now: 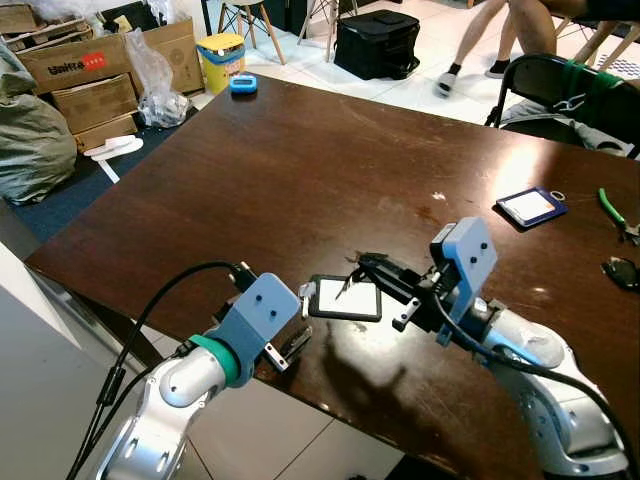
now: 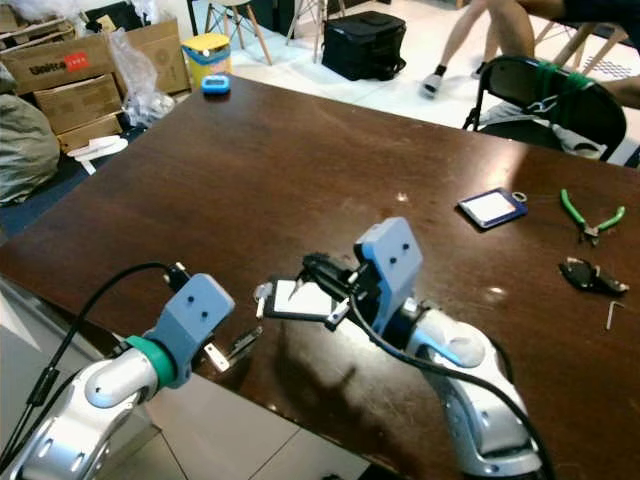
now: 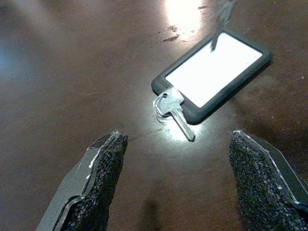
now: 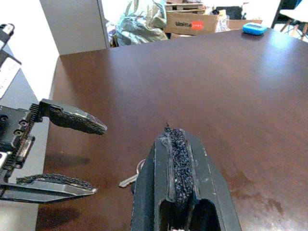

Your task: Hang keys on a hook

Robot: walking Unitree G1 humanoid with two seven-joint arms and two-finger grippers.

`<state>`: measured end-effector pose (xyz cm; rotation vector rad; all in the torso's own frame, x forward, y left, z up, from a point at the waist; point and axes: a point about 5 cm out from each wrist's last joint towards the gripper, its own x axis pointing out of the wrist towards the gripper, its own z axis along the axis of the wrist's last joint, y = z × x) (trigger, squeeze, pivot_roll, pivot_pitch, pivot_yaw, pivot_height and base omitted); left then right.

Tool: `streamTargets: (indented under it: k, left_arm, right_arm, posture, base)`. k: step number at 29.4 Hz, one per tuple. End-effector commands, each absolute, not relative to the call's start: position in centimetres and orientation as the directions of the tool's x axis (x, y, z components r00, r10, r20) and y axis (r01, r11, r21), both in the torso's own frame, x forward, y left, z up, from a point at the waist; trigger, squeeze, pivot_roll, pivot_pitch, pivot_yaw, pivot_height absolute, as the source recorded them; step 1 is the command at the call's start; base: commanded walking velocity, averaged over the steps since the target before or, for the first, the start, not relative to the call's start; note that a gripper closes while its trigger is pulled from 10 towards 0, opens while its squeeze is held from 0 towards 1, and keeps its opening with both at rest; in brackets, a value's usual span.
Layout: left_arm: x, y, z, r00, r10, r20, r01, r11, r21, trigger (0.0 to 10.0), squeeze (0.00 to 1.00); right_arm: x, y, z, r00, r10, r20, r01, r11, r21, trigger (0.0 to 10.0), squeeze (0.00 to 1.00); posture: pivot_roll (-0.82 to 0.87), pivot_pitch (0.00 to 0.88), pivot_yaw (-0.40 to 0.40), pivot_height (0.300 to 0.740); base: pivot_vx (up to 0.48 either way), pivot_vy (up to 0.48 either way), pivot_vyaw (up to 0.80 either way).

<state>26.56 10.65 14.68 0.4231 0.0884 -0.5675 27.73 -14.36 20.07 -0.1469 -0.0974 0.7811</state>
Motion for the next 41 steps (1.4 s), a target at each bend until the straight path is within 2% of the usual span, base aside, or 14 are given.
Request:
streamTargets:
  k: [1, 6, 7, 10, 11, 14, 20, 24, 25, 27, 28, 31, 34, 41]
  left_arm:
    - [26.4, 10.6, 14.0, 0.834, -0.505, -0.223, 0.552, 0.751, 0.363, 10.0, 0.00]
    - [26.4, 10.7, 14.0, 0.836, -0.502, -0.223, 0.549, 0.753, 0.363, 10.0, 0.00]
    - [26.4, 10.7, 14.0, 0.836, -0.501, -0.224, 0.549, 0.753, 0.363, 10.0, 0.00]
    - [26.4, 10.7, 14.0, 0.836, -0.501, -0.224, 0.548, 0.753, 0.364, 10.0, 0.00]
    - [26.4, 10.7, 14.0, 0.836, -0.501, -0.224, 0.549, 0.753, 0.364, 10.0, 0.00]
    - [26.4, 10.7, 14.0, 0.835, -0.503, -0.223, 0.550, 0.752, 0.364, 10.0, 0.00]
    - [26.4, 10.7, 14.0, 0.834, -0.505, -0.224, 0.552, 0.750, 0.364, 10.0, 0.00]
    - [26.4, 10.7, 14.0, 0.833, -0.505, -0.225, 0.553, 0.750, 0.364, 10.0, 0.00]
    - [26.4, 10.7, 14.0, 0.833, -0.505, -0.226, 0.553, 0.750, 0.364, 10.0, 0.00]
    - [26.4, 10.7, 14.0, 0.833, -0.505, -0.226, 0.553, 0.750, 0.364, 10.0, 0.00]
    - [26.4, 10.7, 14.0, 0.834, -0.504, -0.226, 0.552, 0.750, 0.365, 10.0, 0.00]
    - [26.3, 10.7, 14.0, 0.834, -0.503, -0.226, 0.552, 0.750, 0.365, 10.0, 0.00]
    - [26.4, 10.7, 13.9, 0.833, -0.503, -0.230, 0.553, 0.749, 0.365, 10.0, 0.00]
    - [26.3, 10.8, 14.0, 0.840, -0.492, -0.229, 0.543, 0.757, 0.363, 10.0, 0.00]
  right_arm:
    - [27.5, -14.3, 19.1, 0.699, 0.715, -0.006, -0.705, 0.688, -0.173, 10.0, 0.00]
    - [27.2, -14.5, 17.8, 0.689, 0.721, -0.074, -0.719, 0.667, -0.196, 10.0, 0.00]
    - [26.9, -14.5, 17.0, 0.669, 0.734, -0.120, -0.740, 0.642, -0.202, 10.0, 0.95]
    - [26.6, -14.6, 16.5, 0.653, 0.741, -0.152, -0.755, 0.623, -0.205, 10.0, 0.95]
    - [25.8, -14.3, 15.8, 0.611, 0.767, -0.198, -0.792, 0.585, -0.178, 10.0, 1.00]
    - [24.6, -13.9, 15.1, 0.536, 0.807, -0.248, -0.844, 0.521, -0.126, 10.0, 1.00]
    - [23.9, -14.1, 14.8, 0.488, 0.826, -0.281, -0.871, 0.481, -0.099, 10.0, 1.00]
    - [24.4, -14.6, 14.8, 0.532, 0.798, -0.284, -0.846, 0.509, -0.156, 10.0, 1.00]
    - [24.7, -14.9, 14.8, 0.557, 0.781, -0.283, -0.830, 0.528, -0.178, 10.0, 0.83]
    - [24.7, -14.9, 14.8, 0.557, 0.781, -0.283, -0.830, 0.528, -0.178, 10.0, 0.83]
    - [25.5, -15.5, 14.7, 0.615, 0.736, -0.284, -0.788, 0.579, -0.208, 10.0, 0.00]
    - [26.0, -16.1, 14.6, 0.658, 0.696, -0.288, -0.752, 0.619, -0.225, 10.0, 0.00]
    - [28.6, -16.8, 15.0, 0.783, 0.579, -0.229, -0.622, 0.740, -0.256, 10.0, 0.00]
    - [30.3, -15.0, 14.7, 0.775, 0.599, -0.202, -0.632, 0.735, -0.244, 10.0, 0.00]
  posture:
    - [-0.15, 0.090, 0.114, 0.740]
    - [-0.15, 0.090, 0.113, 0.740]
    - [-0.15, 0.090, 0.113, 0.740]
    - [-0.15, 0.090, 0.113, 0.740]
    - [-0.15, 0.090, 0.114, 0.740]
    - [-0.15, 0.089, 0.115, 0.740]
    - [-0.15, 0.090, 0.116, 0.740]
    - [-0.15, 0.091, 0.116, 0.740]
    - [-0.15, 0.092, 0.116, 0.740]
    - [-0.15, 0.092, 0.116, 0.740]
    - [-0.14, 0.092, 0.116, 0.740]
    - [-0.14, 0.092, 0.116, 0.740]
    - [-0.14, 0.104, 0.125, 0.740]
    - [-0.12, 0.119, 0.119, 0.740]
  base:
    - [0.000, 0.000, 0.00]
    - [0.000, 0.000, 0.00]
    - [0.000, 0.000, 0.00]
    - [0.000, 0.000, 0.00]
    - [0.000, 0.000, 0.00]
    - [0.000, 0.000, 0.00]
    - [0.000, 0.000, 0.00]
    - [0.000, 0.000, 0.00]
    - [0.000, 0.000, 0.00]
    - [0.000, 0.000, 0.00]
    - [0.000, 0.000, 0.00]
    - [0.000, 0.000, 0.00]
    - [0.000, 0.000, 0.00]
    - [0.000, 0.000, 0.00]
